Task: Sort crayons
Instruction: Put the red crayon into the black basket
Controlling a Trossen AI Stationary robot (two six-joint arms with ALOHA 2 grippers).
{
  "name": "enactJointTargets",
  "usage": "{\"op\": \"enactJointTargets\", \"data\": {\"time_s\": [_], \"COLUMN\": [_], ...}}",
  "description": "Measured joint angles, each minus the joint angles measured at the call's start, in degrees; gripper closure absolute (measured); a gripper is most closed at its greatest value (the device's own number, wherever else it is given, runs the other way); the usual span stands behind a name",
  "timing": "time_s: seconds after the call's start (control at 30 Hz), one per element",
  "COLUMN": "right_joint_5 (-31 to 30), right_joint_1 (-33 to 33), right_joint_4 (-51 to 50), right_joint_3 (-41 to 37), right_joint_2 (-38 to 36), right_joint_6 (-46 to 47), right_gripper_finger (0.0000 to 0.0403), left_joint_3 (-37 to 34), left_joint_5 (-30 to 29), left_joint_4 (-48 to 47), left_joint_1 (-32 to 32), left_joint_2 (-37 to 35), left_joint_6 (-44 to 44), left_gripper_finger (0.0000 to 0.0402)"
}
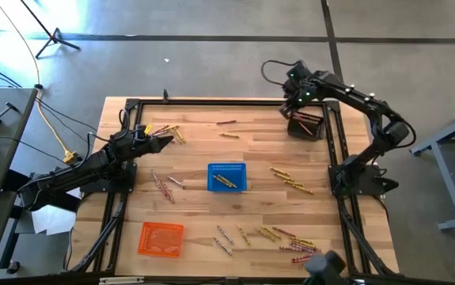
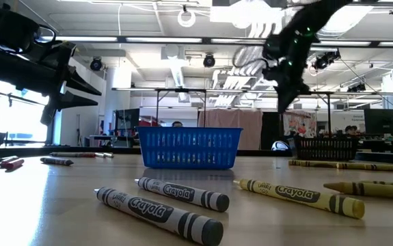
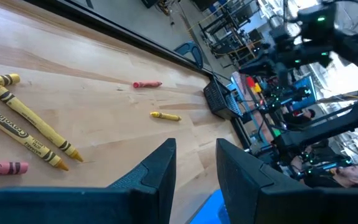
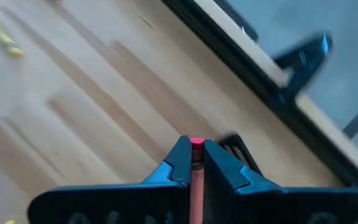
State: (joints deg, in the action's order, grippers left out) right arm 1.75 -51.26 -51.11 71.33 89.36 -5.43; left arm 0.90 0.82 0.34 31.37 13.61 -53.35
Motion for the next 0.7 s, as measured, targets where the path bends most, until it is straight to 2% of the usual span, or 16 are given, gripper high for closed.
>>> {"op": "enactJointTargets", "data": {"time_s": [0.2,0.5,0.7], "right_joint_5": [2.8,2.8,2.8], "right_joint_1": [-5.4,-7.5,-7.6], "right_joint_4": [1.5,3.8,3.8], "right_joint_3": [-7.7,-13.8,-14.7], "right_joint_2": [0.0,0.0,0.0], "right_joint_6": [-0.6,-0.6,0.4], "right_gripper_finger": [0.0391,0.0389,0.0351], "left_joint_3": [0.0,0.0,0.0], "left_joint_5": [0.0,0.0,0.0], "left_joint_4": [0.0,0.0,0.0], "left_joint_1": [0.0,0.0,0.0], "left_joint_2": [0.0,0.0,0.0], "left_joint_6": [0.0,0.0,0.0], "left_gripper_finger": [0.03,0.03,0.03]}}
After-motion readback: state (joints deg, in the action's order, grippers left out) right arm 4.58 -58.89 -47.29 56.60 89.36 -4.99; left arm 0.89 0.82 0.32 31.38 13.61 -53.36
